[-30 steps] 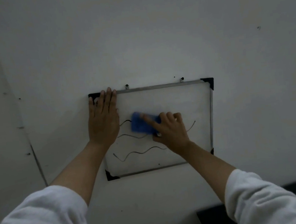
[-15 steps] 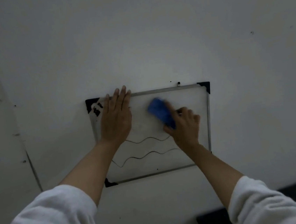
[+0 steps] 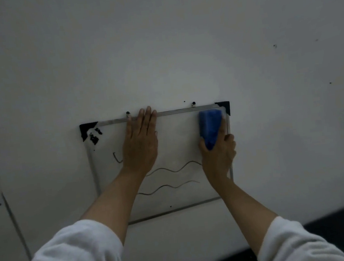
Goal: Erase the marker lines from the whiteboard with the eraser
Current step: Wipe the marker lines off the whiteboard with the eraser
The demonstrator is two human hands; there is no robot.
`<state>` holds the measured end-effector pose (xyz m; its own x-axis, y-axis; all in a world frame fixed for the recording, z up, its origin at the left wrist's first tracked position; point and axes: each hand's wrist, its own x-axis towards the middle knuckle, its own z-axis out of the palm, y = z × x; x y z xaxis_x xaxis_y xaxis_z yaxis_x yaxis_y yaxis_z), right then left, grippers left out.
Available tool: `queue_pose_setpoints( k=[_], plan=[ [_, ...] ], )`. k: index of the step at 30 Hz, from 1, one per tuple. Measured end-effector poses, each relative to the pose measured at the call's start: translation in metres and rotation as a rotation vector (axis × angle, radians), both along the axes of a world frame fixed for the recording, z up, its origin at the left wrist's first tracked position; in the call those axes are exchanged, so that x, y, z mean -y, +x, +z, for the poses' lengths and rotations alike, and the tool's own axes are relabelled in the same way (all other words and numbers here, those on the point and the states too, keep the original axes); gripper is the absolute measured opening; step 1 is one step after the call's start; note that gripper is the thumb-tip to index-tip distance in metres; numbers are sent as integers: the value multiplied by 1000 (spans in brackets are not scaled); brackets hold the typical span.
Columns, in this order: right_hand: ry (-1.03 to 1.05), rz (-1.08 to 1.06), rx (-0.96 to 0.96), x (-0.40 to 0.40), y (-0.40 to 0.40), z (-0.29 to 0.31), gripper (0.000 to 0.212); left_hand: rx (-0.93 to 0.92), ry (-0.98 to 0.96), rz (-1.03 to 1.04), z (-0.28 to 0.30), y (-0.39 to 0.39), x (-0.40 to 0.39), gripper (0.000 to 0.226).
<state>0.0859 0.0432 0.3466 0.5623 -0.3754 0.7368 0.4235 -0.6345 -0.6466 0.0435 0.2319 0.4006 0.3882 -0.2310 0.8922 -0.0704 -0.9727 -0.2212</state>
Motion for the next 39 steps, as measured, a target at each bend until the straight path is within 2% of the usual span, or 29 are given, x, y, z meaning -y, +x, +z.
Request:
queue_pose_setpoints(
  k=[3,4,5,7,8,9,10,12,13,14,15,18,19,20,22,24,26,27,31,33,36,37,39],
  plan=[
    [-446,-61,214,2,0,-6,84,12,0,0,-2,2,0,49],
    [-491,-97,223,11,5,-5,83,17,6,3,-2,3,-1,49],
    [-426,-114,160,19,9,-2,83,24,13,8,-2,3,-2,49],
    [-70,-86,-27,25,14,4,84,30,13,11,-2,5,-3,49],
    [103,-62,-77,21,13,6,84,32,11,10,-2,5,-3,48],
    [177,-46,-73,15,10,8,84,36,10,11,-3,5,-2,48],
    [137,-25,-26,8,5,8,85,39,9,13,-3,5,-2,48],
    [-198,20,130,2,-1,2,88,44,8,13,-4,5,-2,48],
    [-389,-12,197,5,-2,-2,88,46,12,11,-4,5,-3,48],
    [-490,-55,238,10,0,-3,88,48,20,10,-4,5,-4,49],
    [-468,-75,208,15,2,0,87,51,34,11,-3,4,-4,49],
    [-40,-51,-13,5,5,10,88,45,75,31,-3,0,-12,51],
    [39,-40,-24,-4,3,12,89,43,73,46,-5,-3,-17,51],
    [32,-35,10,-12,1,12,89,46,68,65,-8,-6,-23,51],
    [-226,-11,164,-23,-1,2,88,63,54,102,-16,-14,-40,52],
    [-629,-21,375,-22,0,-10,83,83,43,124,-23,-22,-57,52],
    [-834,-50,477,-15,7,-6,80,97,36,155,-27,-29,-71,52],
    [-828,-81,480,-15,10,-2,77,105,27,175,-28,-33,-78,52],
    [-474,-101,338,-37,-2,3,73,137,-53,276,-35,-50,-101,53],
    [-574,-68,410,-48,-7,-6,77,138,-76,307,-41,-57,-111,53],
    [-992,-65,631,-47,-7,-8,85,121,-64,344,-50,-66,-123,52],
    [-1023,-85,650,-46,-5,-3,85,116,-48,364,-52,-68,-127,51],
    [-834,-123,557,-49,-5,8,79,106,-18,396,-58,-70,-130,52]
  ],
)
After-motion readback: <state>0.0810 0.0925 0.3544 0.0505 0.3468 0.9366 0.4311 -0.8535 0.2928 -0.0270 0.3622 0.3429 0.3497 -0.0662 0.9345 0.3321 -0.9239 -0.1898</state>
